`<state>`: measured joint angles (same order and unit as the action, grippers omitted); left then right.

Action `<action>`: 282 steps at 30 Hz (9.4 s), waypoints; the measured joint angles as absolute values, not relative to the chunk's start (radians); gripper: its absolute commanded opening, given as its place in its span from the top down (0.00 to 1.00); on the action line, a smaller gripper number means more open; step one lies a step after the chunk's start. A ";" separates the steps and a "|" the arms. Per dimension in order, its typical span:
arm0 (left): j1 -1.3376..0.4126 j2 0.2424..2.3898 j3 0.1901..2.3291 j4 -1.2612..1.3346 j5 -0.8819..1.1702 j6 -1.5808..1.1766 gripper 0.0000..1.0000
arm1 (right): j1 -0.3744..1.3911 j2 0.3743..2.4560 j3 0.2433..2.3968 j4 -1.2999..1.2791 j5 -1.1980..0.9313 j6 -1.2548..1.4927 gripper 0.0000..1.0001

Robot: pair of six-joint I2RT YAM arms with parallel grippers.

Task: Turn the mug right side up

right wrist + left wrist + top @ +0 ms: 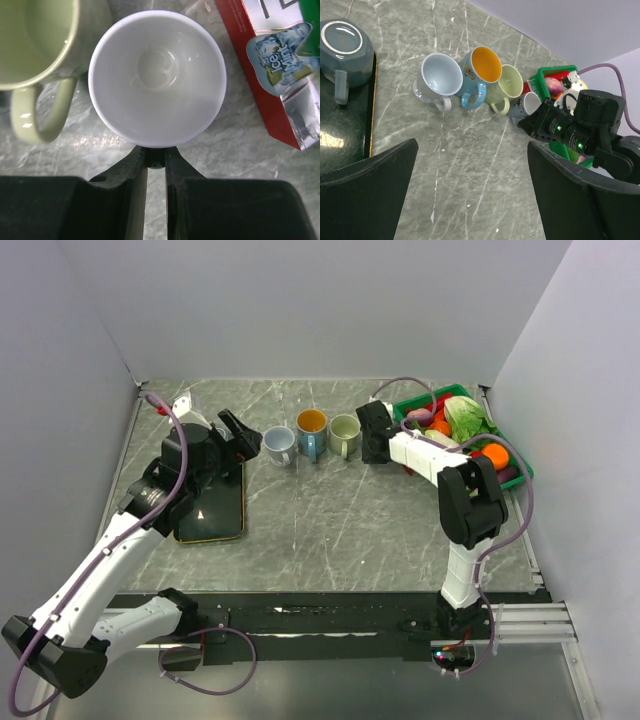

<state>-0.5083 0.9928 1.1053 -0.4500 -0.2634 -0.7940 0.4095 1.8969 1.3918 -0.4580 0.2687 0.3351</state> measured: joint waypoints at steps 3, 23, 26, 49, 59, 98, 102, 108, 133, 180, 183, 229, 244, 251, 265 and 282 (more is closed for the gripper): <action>-0.508 1.005 1.105 -0.457 -0.264 -0.786 0.04 | 0.403 1.925 1.414 -0.457 0.270 0.335 1.00; -0.508 1.151 1.154 -0.570 -0.403 -0.751 0.04 | 0.366 1.953 1.474 -0.487 0.243 0.375 0.06; -0.503 1.174 1.174 -0.585 -0.426 -0.743 0.04 | 0.366 1.905 1.472 -0.514 0.237 0.379 0.00; -0.227 1.513 1.129 -0.437 -0.378 -0.560 0.19 | 0.366 1.342 1.248 -0.454 -0.027 0.383 0.00; -0.221 1.689 1.139 -0.370 -0.303 -0.443 0.32 | 0.366 1.273 1.243 -0.416 -0.081 0.407 0.01; -0.193 1.716 1.134 -0.260 -0.243 -0.372 0.99 | 0.366 1.319 1.245 -0.442 -0.107 0.453 0.00; -0.190 1.674 1.152 -0.365 -0.205 -0.413 0.99 | 0.366 1.318 1.245 -0.438 -0.142 0.460 0.00; -0.193 1.525 1.185 -0.485 -0.104 -0.483 0.99 | 0.366 1.307 1.245 -0.401 -0.235 0.492 0.00; -0.196 1.138 1.176 -0.083 0.575 -1.229 0.99 | 0.600 1.459 1.252 0.210 -0.633 0.981 0.05; -0.259 1.094 1.095 -0.068 0.607 -1.092 0.04 | 0.584 1.441 1.299 -0.034 -0.422 0.913 1.00; -0.259 1.089 1.108 -0.139 0.580 -1.013 0.04 | 0.524 1.349 1.272 -0.159 -0.337 0.812 1.00; -0.250 1.193 1.220 -0.563 0.110 -0.642 0.04 | 0.369 1.558 0.982 -0.353 0.284 0.323 0.58; -0.179 1.259 1.283 -0.627 -0.033 -0.527 0.04 | 0.357 1.501 1.046 -0.443 0.294 0.369 0.05; -0.060 1.304 1.300 -0.627 -0.120 -0.421 0.04 | 0.336 1.361 1.161 -0.524 0.242 0.385 0.02; -0.019 1.366 1.156 -0.549 0.038 -0.092 0.04 | 0.295 1.327 1.304 -0.609 0.088 0.402 0.03; 0.046 1.584 1.130 -0.450 -0.084 -0.047 0.04 | 0.287 1.381 1.361 -0.644 -0.009 0.408 0.09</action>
<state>0.0463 1.5837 1.1301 -0.4496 -0.0845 -0.0471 0.2871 1.3811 1.3613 -0.6441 -0.0090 0.4084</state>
